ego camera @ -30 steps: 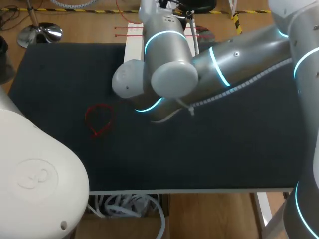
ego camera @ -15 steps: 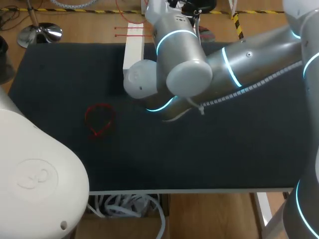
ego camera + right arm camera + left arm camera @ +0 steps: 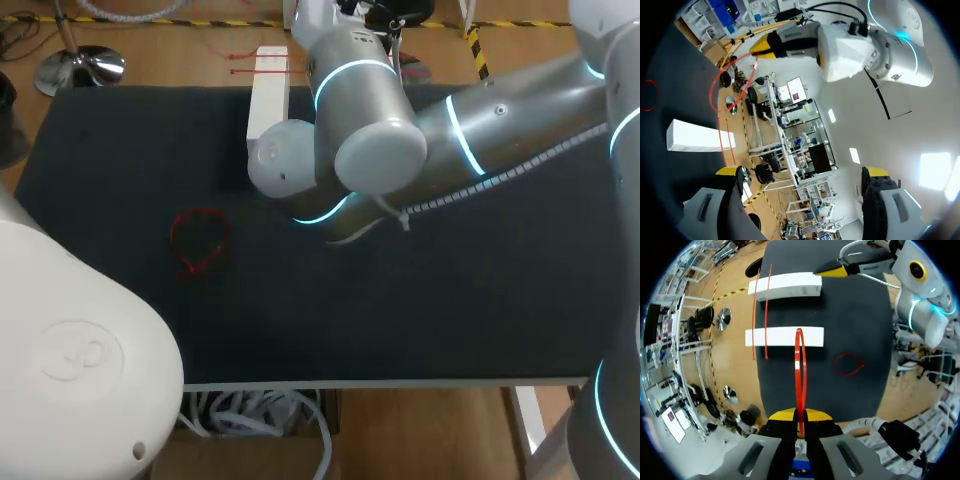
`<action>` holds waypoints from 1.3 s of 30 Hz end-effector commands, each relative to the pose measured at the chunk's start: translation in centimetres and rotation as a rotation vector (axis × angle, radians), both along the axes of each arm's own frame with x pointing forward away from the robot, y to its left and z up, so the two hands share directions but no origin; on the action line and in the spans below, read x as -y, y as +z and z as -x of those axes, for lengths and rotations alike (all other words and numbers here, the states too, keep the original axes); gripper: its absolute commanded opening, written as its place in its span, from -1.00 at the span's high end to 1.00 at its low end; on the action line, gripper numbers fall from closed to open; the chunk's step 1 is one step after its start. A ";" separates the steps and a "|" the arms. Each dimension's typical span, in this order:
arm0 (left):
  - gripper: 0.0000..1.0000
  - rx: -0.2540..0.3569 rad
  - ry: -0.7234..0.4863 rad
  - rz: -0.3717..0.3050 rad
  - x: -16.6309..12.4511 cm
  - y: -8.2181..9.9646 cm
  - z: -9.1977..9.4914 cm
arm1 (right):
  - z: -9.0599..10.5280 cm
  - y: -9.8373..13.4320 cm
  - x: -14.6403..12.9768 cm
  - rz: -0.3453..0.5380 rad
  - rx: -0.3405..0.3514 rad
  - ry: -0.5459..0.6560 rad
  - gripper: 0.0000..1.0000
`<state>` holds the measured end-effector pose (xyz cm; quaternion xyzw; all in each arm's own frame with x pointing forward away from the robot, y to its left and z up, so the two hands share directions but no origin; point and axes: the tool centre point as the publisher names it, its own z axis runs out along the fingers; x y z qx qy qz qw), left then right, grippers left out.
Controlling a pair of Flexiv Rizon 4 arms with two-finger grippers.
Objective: Grab the tape and strap the tape.
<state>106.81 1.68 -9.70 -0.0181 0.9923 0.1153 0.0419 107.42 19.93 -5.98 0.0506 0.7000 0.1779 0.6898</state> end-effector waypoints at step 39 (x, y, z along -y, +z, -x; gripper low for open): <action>-1.00 0.009 0.227 -0.098 -6.9 -3.0 4.7 | 0.0 0.3 0.1 0.003 -0.007 0.003 -1.00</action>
